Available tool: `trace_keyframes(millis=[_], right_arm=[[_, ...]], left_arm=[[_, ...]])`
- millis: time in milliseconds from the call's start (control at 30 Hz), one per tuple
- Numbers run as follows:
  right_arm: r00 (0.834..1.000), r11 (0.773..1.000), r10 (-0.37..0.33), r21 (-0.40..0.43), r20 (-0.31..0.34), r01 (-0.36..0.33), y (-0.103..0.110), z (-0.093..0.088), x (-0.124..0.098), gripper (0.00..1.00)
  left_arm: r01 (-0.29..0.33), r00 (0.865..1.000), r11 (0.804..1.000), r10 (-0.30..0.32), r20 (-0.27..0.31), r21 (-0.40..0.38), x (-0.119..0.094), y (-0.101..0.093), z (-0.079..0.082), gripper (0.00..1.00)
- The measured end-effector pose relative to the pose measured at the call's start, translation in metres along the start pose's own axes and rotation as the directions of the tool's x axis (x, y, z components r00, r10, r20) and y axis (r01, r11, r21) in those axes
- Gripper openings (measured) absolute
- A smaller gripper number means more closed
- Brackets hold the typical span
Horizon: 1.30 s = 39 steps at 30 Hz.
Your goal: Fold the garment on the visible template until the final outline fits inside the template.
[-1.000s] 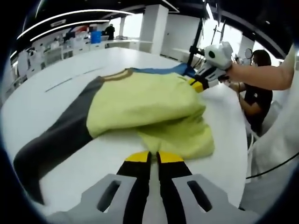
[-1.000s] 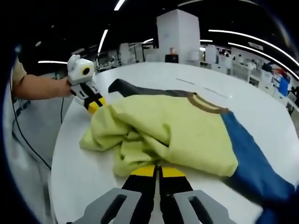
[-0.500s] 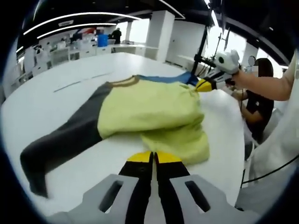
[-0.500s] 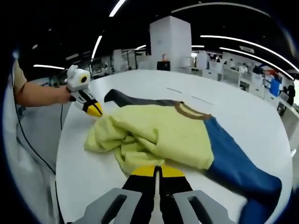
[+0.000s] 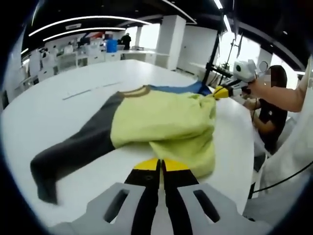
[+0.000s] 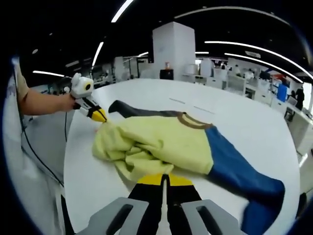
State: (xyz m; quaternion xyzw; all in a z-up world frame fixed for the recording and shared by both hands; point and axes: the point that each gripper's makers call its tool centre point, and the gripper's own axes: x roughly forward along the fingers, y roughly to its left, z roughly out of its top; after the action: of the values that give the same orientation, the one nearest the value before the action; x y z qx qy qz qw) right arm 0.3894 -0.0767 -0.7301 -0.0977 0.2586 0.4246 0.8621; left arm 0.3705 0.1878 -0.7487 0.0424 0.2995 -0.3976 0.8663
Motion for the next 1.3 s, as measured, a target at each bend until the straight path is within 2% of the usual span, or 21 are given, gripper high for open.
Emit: trace_keyframes(millis=[533,833,1100,1300], right_arm=[[0.999,0.999,-0.043,0.033,0.031,0.042,-0.005,0.008,-0.034,0.00],[0.998,0.998,-0.051,0.027,0.037,0.050,0.002,0.008,-0.051,0.00],[0.997,0.998,-0.056,0.028,0.046,0.055,0.009,0.006,-0.066,0.00],[0.997,0.997,-0.067,0.031,0.042,0.066,0.017,-0.002,-0.080,0.00]], left_arm=[[-0.025,0.999,1.000,0.025,0.025,-0.001,-0.019,0.002,0.007,0.00],[-0.022,0.999,1.000,0.022,0.041,0.000,-0.027,-0.010,0.011,0.00],[-0.012,1.000,1.000,0.011,0.028,0.026,-0.030,-0.020,0.012,0.00],[-0.005,0.999,0.999,0.004,0.032,0.033,-0.034,-0.026,0.012,0.00]])
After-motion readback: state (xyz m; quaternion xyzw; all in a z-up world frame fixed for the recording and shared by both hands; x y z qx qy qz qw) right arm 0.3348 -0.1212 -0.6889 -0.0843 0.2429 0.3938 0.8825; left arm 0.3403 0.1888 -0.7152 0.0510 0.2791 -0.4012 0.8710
